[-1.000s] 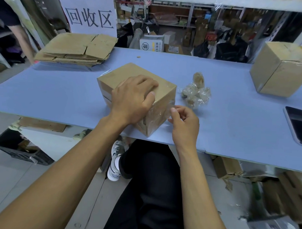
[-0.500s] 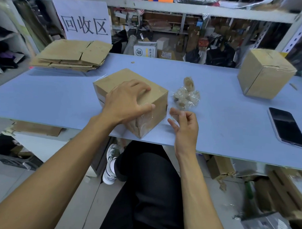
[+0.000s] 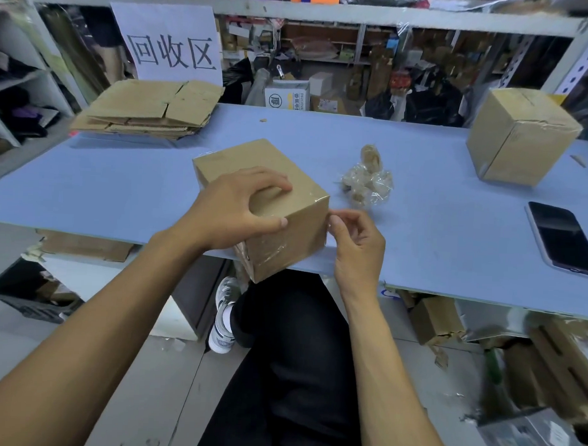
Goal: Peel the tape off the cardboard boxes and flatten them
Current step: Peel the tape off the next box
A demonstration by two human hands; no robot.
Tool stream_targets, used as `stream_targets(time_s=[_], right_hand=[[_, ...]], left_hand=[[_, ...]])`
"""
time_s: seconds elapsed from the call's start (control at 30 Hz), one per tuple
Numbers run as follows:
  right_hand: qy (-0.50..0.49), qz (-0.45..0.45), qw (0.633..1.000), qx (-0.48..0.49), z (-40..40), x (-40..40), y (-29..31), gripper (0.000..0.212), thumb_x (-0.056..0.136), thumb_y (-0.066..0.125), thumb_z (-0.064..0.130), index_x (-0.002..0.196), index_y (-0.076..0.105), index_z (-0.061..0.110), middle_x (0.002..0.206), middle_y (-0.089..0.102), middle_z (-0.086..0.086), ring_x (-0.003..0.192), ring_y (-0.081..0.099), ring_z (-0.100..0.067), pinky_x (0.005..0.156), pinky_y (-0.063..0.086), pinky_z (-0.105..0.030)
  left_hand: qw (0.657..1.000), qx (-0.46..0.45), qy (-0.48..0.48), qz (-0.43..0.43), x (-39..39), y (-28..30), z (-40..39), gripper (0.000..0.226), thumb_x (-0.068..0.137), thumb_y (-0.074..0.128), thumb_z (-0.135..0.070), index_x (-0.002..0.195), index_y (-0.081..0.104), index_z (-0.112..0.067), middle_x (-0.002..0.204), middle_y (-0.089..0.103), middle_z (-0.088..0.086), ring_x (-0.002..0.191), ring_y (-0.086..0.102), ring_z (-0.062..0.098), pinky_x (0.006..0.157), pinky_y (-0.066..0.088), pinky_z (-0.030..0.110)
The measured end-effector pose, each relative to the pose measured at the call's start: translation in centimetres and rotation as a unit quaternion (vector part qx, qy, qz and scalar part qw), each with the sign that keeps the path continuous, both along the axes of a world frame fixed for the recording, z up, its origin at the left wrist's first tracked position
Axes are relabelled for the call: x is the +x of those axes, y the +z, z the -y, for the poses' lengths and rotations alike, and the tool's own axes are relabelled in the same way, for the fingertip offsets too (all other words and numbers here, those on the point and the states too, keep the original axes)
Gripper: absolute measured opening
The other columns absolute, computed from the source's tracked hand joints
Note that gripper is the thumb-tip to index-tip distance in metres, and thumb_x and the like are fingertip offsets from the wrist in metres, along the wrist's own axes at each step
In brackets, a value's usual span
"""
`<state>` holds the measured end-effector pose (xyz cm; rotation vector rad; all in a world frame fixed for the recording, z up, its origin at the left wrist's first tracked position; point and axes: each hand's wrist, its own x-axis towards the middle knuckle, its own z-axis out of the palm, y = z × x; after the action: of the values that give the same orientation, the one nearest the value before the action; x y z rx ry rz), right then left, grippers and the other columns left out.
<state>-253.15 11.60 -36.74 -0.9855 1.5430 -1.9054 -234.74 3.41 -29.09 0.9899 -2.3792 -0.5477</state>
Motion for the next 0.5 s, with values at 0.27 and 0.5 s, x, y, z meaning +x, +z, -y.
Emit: stream_targets(time_s=[0.27,0.5], right_hand=[[0.023,-0.082,0.996,-0.008,-0.7,0.5,0.9,0.01,0.097,0.063,0.013,0.094,0.058,0.021,0.085,0.074,0.014,0.084,0.066,-0.011,0.078,0.052,-0.03],[0.078,-0.106,0.991,0.013,-0.2,0.4,1.1,0.026,0.079,0.078,0.001,0.093,0.066,0.02,0.087,0.069,0.008,0.082,0.065,-0.004,0.075,0.05,-0.018]], left_hand=[[0.997,-0.006,0.006,0.081,0.0,1.6,-1.0,0.059,0.065,0.055,-0.04,0.123,0.065,-0.04,0.128,0.052,-0.017,0.119,0.049,0.004,0.1,0.04,0.025],[0.998,-0.027,0.011,0.063,-2.4,2.2,0.4,0.027,0.07,0.051,-0.057,0.084,0.063,-0.037,0.096,0.055,-0.009,0.094,0.053,0.012,0.087,0.048,0.037]])
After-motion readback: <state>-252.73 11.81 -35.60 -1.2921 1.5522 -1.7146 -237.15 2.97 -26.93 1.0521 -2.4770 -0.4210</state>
